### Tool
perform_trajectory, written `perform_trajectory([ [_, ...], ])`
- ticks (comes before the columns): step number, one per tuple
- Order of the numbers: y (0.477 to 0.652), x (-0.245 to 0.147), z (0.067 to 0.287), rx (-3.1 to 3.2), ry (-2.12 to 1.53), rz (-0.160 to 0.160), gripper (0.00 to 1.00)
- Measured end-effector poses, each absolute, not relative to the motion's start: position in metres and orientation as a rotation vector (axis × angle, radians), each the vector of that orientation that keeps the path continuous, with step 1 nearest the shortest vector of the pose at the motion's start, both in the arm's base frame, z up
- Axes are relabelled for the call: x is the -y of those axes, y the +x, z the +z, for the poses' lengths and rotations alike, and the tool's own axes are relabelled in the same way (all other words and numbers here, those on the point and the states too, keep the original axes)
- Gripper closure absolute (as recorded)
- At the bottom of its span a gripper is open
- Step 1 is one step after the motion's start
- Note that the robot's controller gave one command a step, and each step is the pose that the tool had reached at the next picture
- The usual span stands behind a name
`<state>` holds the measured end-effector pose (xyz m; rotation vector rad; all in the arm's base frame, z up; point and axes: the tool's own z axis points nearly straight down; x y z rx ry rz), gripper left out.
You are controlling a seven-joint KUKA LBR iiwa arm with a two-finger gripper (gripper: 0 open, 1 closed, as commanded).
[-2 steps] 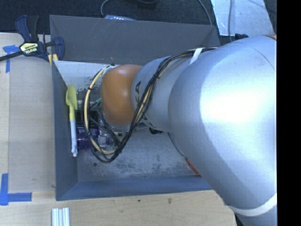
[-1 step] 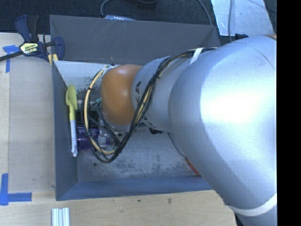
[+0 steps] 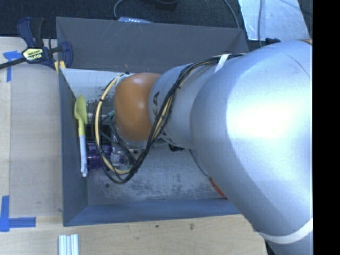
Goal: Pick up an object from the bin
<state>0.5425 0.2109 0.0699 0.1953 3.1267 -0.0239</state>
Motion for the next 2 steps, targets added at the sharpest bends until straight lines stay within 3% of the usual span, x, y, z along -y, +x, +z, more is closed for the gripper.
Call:
perform_trajectory([
  [2, 0.5425, -0.2109, 0.0699, -3.127, 0.195, -0.024, 1.0],
])
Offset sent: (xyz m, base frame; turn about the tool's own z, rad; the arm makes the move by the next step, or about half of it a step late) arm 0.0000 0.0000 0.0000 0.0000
